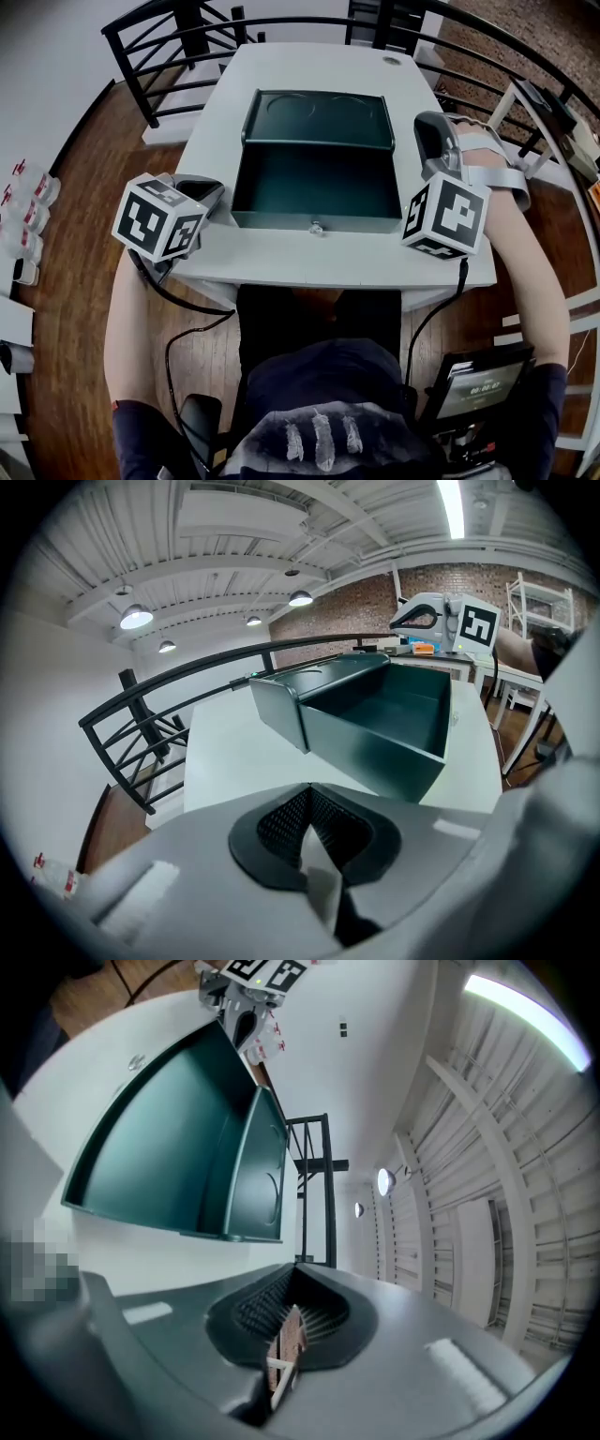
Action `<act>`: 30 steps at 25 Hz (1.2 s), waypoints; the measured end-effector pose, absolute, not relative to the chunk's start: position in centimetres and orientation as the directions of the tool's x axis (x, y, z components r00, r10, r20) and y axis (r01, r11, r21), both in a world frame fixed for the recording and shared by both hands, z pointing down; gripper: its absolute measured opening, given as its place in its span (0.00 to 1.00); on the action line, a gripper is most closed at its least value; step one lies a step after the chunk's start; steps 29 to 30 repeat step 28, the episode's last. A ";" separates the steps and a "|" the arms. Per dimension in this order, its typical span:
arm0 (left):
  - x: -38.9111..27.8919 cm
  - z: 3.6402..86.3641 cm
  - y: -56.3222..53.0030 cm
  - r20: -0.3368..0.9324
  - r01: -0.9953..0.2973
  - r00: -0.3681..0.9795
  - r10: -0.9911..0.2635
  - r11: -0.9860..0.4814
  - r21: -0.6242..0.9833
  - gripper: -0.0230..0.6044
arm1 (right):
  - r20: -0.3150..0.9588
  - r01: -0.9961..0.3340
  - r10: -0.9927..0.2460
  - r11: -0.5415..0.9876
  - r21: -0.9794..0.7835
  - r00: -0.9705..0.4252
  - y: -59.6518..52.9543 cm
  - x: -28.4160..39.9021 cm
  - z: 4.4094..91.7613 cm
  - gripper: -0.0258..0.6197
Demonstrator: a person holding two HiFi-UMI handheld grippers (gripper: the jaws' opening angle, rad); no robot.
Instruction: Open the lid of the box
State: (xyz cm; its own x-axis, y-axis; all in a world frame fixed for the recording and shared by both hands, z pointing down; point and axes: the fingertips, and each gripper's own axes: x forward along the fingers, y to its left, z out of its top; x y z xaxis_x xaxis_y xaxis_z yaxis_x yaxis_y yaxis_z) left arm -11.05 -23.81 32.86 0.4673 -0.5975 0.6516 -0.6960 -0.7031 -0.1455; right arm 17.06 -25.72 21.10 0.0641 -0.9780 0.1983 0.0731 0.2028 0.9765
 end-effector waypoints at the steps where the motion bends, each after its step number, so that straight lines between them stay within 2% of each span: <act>1: -11.0 33.0 -23.8 0.659 -0.690 0.464 -0.592 -0.708 -0.150 0.06 | 0.202 0.073 -0.977 0.206 0.976 0.067 -25.7 17.2 21.2 0.04; 30: -10.6 33.0 -24.1 0.663 -0.689 0.459 -0.591 -0.708 -0.154 0.06 | 0.198 0.102 -0.978 0.204 0.974 0.063 -25.5 17.6 21.8 0.04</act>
